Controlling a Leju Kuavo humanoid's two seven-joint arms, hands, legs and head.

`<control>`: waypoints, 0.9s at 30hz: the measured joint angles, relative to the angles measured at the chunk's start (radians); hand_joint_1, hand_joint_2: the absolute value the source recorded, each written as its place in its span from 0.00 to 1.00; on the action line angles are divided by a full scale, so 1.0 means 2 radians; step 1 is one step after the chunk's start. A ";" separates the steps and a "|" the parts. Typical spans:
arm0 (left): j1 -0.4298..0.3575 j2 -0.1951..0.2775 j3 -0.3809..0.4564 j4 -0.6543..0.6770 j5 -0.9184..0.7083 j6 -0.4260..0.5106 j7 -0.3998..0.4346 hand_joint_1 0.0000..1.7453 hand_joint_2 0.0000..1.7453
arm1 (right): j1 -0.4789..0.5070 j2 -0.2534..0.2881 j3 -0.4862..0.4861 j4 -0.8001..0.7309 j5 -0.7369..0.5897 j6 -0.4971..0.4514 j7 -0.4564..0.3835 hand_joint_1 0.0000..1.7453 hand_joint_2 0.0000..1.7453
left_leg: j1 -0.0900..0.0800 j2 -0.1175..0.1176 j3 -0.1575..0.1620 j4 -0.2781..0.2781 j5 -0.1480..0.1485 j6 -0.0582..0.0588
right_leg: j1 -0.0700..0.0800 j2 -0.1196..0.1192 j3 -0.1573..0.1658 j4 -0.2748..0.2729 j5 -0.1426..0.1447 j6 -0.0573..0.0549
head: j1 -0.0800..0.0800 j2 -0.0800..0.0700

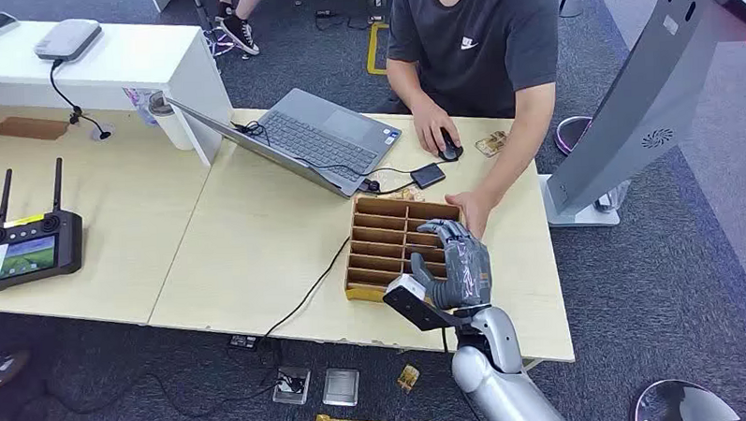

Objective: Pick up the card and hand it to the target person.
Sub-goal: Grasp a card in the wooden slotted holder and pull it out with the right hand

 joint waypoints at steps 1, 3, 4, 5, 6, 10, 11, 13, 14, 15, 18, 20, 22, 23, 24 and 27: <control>0.000 0.000 0.000 0.000 0.000 0.000 0.000 0.00 0.00 | 0.000 0.000 0.000 0.000 0.000 0.000 0.000 0.46 1.00 | 0.000 0.000 0.000 0.000 0.000 0.000 | 0.000 0.000 0.000 0.000 0.000 0.000 | 0.000 0.000; -0.001 0.000 0.000 0.000 -0.001 0.000 0.000 0.00 0.00 | 0.000 0.001 0.000 0.002 0.001 0.000 0.000 0.46 1.00 | 0.000 0.000 0.000 0.000 0.000 0.000 | 0.000 0.000 0.000 0.000 0.000 0.000 | 0.000 0.000; -0.001 -0.001 0.000 0.000 -0.001 -0.001 0.000 0.00 0.00 | 0.000 0.001 0.000 0.002 0.002 0.000 0.000 0.46 1.00 | 0.000 0.000 0.000 0.000 0.000 0.000 | 0.000 0.000 0.000 0.000 0.000 0.000 | 0.000 0.000; -0.001 -0.001 -0.001 0.000 -0.001 -0.001 0.000 0.00 0.00 | 0.000 0.001 0.000 0.003 0.002 0.000 0.000 0.46 1.00 | 0.000 0.000 0.000 0.000 0.000 0.000 | 0.000 0.000 0.000 0.000 0.000 0.000 | 0.000 0.000; -0.001 -0.001 -0.001 0.000 -0.002 -0.001 0.000 0.00 0.00 | 0.000 0.001 0.000 0.004 0.003 0.000 0.000 0.46 1.00 | 0.000 0.000 0.000 0.000 0.000 0.000 | 0.000 0.000 0.000 0.000 0.000 0.000 | 0.000 0.000; -0.001 -0.002 -0.002 0.000 -0.004 -0.003 0.000 0.00 0.00 | 0.000 0.002 0.000 0.006 0.006 0.000 0.000 0.46 1.00 | 0.000 0.000 0.000 0.000 0.000 0.000 | 0.000 0.000 0.000 0.000 0.000 0.000 | 0.000 0.000; -0.001 -0.002 -0.002 0.000 -0.005 -0.004 0.000 0.00 0.00 | 0.000 0.002 0.000 0.006 0.006 0.000 0.000 0.46 1.00 | 0.000 0.000 0.000 0.000 0.000 0.000 | 0.000 0.000 0.000 0.000 0.000 0.000 | 0.000 0.000; -0.001 -0.002 -0.003 0.000 -0.006 -0.004 0.000 0.00 0.00 | 0.000 0.002 0.000 0.007 0.007 0.000 0.000 0.46 1.00 | 0.000 0.000 0.000 0.000 0.000 0.000 | 0.000 0.000 0.000 0.000 0.000 0.000 | 0.000 0.000; -0.001 -0.002 -0.003 0.000 -0.006 -0.005 0.000 0.00 0.00 | 0.000 0.002 0.000 0.007 0.007 0.000 0.000 0.46 1.00 | 0.000 0.000 0.000 0.000 0.000 0.000 | 0.000 0.000 0.000 0.000 0.000 0.000 | 0.000 0.000; -0.001 -0.002 -0.003 0.000 -0.006 -0.005 0.000 0.00 0.00 | 0.000 0.002 0.000 0.007 0.007 0.000 0.001 0.46 1.00 | 0.000 0.000 0.000 0.000 0.000 0.000 | 0.000 0.000 0.000 0.000 0.000 0.000 | 0.000 0.000; -0.001 -0.003 -0.003 0.000 -0.008 -0.005 0.000 0.00 0.00 | 0.000 0.002 0.000 0.008 0.008 0.000 0.002 0.45 1.00 | 0.000 0.000 0.000 0.000 0.000 0.000 | 0.000 0.000 0.000 0.000 0.000 0.000 | 0.000 0.000; -0.001 -0.003 -0.003 0.000 -0.009 -0.005 0.000 0.00 0.00 | 0.000 0.002 0.000 0.009 0.009 0.000 0.004 0.44 1.00 | 0.000 0.000 0.000 0.000 0.000 0.000 | 0.000 0.000 0.000 0.000 0.000 0.000 | 0.000 0.000; -0.002 -0.003 -0.003 0.000 -0.010 -0.005 0.000 0.00 0.00 | -0.001 0.002 0.000 0.011 0.011 0.000 0.008 0.43 1.00 | 0.000 0.000 0.000 0.000 0.000 0.000 | 0.000 0.000 0.000 0.000 0.000 0.000 | 0.000 0.000; -0.002 -0.004 -0.004 0.000 -0.010 -0.005 0.000 0.00 0.00 | -0.002 0.002 0.000 0.012 0.013 0.000 0.009 0.43 1.00 | 0.000 0.000 0.000 0.000 0.000 0.000 | 0.000 0.000 0.000 0.000 0.000 0.000 | 0.000 0.000; -0.002 -0.004 -0.004 0.000 -0.011 -0.005 0.000 0.00 0.00 | -0.003 0.002 0.000 0.013 0.015 0.000 0.010 0.43 1.00 | 0.000 0.000 0.000 0.000 0.000 0.000 | 0.000 0.000 0.000 0.000 0.000 0.000 | 0.000 0.000; -0.002 -0.005 -0.004 0.000 -0.011 -0.006 0.000 0.00 0.00 | -0.007 0.002 0.000 0.015 0.016 0.000 0.011 0.41 1.00 | 0.000 0.000 0.000 0.000 0.000 0.000 | 0.000 0.000 0.000 0.000 0.000 0.000 | 0.000 0.000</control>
